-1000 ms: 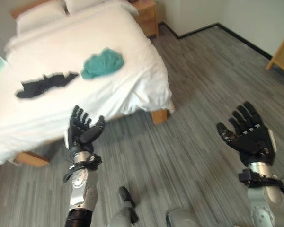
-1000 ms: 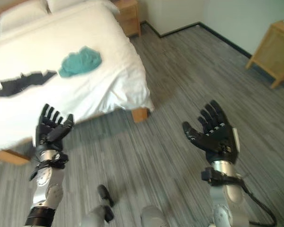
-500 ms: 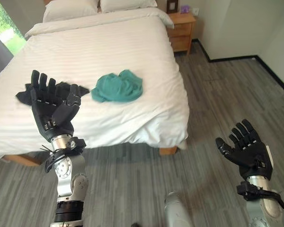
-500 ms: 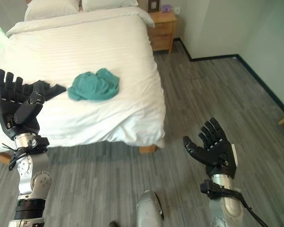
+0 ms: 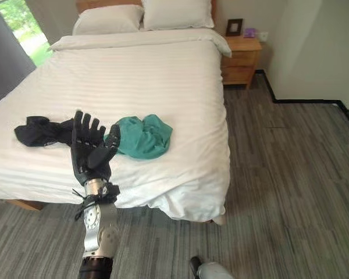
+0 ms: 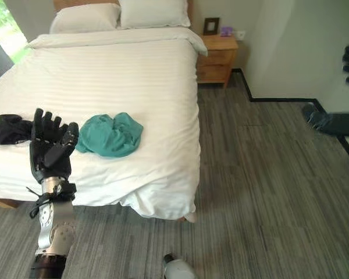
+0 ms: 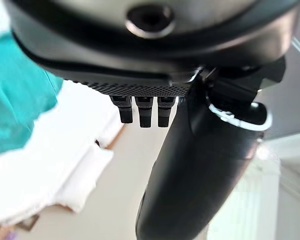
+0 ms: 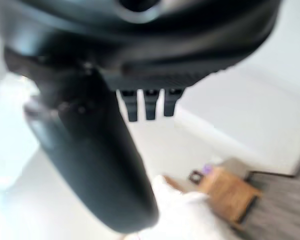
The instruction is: Pick up bed clothes into laundry basket.
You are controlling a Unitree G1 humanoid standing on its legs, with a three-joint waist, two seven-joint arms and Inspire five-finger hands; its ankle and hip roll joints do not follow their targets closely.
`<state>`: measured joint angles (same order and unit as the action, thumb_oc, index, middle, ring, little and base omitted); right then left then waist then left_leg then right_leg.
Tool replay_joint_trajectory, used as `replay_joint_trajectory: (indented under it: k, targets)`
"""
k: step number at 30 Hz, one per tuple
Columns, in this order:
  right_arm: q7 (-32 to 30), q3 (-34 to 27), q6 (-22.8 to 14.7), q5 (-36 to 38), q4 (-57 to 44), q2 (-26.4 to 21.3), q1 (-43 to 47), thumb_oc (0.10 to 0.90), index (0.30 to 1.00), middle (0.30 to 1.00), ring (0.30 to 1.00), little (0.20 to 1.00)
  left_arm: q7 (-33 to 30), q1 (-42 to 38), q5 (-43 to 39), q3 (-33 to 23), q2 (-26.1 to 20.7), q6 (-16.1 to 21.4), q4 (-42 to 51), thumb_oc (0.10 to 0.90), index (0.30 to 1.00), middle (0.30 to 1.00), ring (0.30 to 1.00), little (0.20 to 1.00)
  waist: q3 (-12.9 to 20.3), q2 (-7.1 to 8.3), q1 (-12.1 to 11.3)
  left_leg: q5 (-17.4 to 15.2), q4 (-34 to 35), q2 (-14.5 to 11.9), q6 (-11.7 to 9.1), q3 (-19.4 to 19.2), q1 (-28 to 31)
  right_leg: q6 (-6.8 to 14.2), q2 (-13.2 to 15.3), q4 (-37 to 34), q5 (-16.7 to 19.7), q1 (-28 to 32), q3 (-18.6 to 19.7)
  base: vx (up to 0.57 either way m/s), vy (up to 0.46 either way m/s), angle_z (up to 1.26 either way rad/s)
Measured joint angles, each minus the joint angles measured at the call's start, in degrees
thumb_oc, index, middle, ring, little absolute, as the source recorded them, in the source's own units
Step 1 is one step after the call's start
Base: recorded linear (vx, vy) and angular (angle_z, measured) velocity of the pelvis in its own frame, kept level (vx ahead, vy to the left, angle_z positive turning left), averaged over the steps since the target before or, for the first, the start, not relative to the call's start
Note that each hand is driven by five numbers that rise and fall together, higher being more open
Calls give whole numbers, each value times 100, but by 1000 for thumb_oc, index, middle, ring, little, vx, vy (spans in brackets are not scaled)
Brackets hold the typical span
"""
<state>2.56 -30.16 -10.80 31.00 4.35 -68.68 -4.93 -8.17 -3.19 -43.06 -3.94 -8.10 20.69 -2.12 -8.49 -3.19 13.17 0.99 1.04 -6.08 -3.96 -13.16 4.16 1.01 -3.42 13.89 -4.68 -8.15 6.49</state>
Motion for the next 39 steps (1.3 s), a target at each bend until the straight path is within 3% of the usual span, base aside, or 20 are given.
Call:
replay_joint_trajectory:
  k: [7,9,10,17,20,22,28,33,39]
  targets:
    - [292,1970,51,-885,-113,-55,940,800,900,900,900,900,125,51,-164,217,-45,-121,-104,800,900,900,900,900,16,23,-447,14,18,125,-11,273,67,53,160,-37,-54,184,-168,34,-37,18]
    - [338,2612,182,-1464,-73,-57,1349,800,900,900,900,900,138,71,-194,212,-179,-123,-107,800,900,900,900,900,15,23,-636,13,39,171,-9,399,36,76,210,-79,-69,200,-191,27,-29,18]
    - [337,2898,219,-1736,-20,-58,1590,800,900,900,900,900,140,98,-195,196,-234,-125,-119,800,900,900,900,900,13,26,-618,13,43,188,-9,443,32,78,237,-92,-67,208,-225,33,-33,31]
    - [84,4610,465,-5156,330,8,3561,800,900,900,900,900,144,362,-192,-50,-511,-348,-272,800,900,900,900,900,75,-63,-1047,45,140,234,125,659,-146,151,298,-105,-115,154,-376,34,-38,16]
    - [-48,5323,539,-5903,840,200,4476,800,900,900,900,900,141,377,-191,-79,-546,-350,-440,800,900,900,900,900,109,-127,-1111,97,130,248,131,778,-211,116,335,-99,-104,148,-500,-4,-60,23]
    - [-102,6151,632,-6362,1554,468,5497,800,900,900,900,900,141,368,-190,-32,-638,-410,-637,800,900,900,900,900,156,-222,-1156,138,102,264,121,804,-247,105,359,-130,-95,126,-535,-11,-43,14]
    - [-280,6684,817,-6423,3194,1328,6642,800,900,900,900,900,141,409,-198,40,-670,-438,-817,800,900,900,900,900,223,-448,-1351,205,97,290,98,947,-328,107,402,-208,-98,131,-640,-19,-25,13]
    - [-276,6785,927,-6311,3338,1365,6630,800,900,900,900,900,194,409,-195,220,-664,-461,-831,800,900,900,900,900,212,-652,-1358,212,99,314,88,1061,-371,128,444,-224,-111,145,-755,-4,-33,11]
    - [-275,6714,999,-6130,3125,1347,6549,800,900,900,900,900,248,405,-194,391,-557,-469,-828,800,900,900,900,900,201,-640,-1347,345,96,319,12,1088,-335,83,450,-425,-62,323,-836,7,-25,7]
